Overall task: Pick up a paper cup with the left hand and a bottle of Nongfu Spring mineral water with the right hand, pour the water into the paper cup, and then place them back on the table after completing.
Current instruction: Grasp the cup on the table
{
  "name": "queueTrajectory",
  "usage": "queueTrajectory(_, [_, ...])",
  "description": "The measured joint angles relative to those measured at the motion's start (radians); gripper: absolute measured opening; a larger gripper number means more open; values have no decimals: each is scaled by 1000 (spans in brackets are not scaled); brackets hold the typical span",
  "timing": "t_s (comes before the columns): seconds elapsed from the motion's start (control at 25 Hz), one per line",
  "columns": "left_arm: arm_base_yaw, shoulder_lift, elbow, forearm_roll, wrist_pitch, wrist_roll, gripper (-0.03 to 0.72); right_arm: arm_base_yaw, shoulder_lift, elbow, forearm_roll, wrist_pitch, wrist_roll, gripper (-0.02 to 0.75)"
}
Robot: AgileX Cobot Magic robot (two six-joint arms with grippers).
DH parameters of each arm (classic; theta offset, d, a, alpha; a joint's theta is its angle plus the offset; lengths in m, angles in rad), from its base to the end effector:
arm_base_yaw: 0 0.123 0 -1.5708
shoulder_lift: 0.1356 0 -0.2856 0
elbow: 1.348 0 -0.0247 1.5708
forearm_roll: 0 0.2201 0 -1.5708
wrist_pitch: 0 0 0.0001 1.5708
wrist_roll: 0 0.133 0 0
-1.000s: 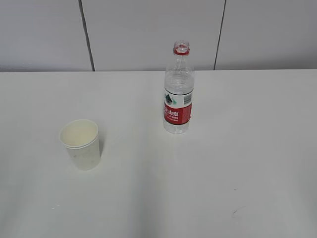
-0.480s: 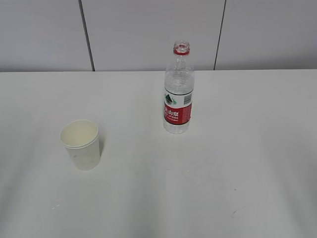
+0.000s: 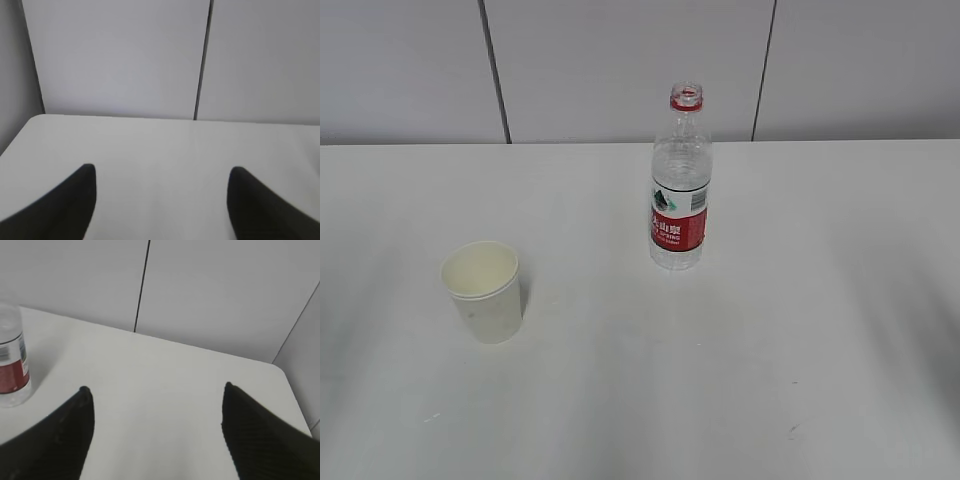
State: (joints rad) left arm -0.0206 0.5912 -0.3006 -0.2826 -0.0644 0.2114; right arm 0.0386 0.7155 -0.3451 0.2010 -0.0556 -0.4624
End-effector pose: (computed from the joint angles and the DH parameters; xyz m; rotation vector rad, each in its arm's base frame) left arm 0.1388 -0.0005 0.2736 -0.0562 1.7117 -0.0524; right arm 0.1594 0.0047 0.2697 -0.2618 1.7836 -0.1693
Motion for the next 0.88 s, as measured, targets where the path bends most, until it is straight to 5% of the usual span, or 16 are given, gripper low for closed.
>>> queueTrajectory(0.12, [-40,85,1,-14,-147,0,500,7,100,0,-30,-138,53,588])
queueTrajectory(0.36, [-196,303,1,-8,-298,0,500,9,270,0,-365,-352,356,588])
queueTrajectory(0.48, [-263,424,1,-7,-408,0,500,9,359,0,-440,-457,436,587])
queueTrajectory(0.88, [-305,798,1,50,-677,-39,500,9,744,-2,-572,-771,462,587])
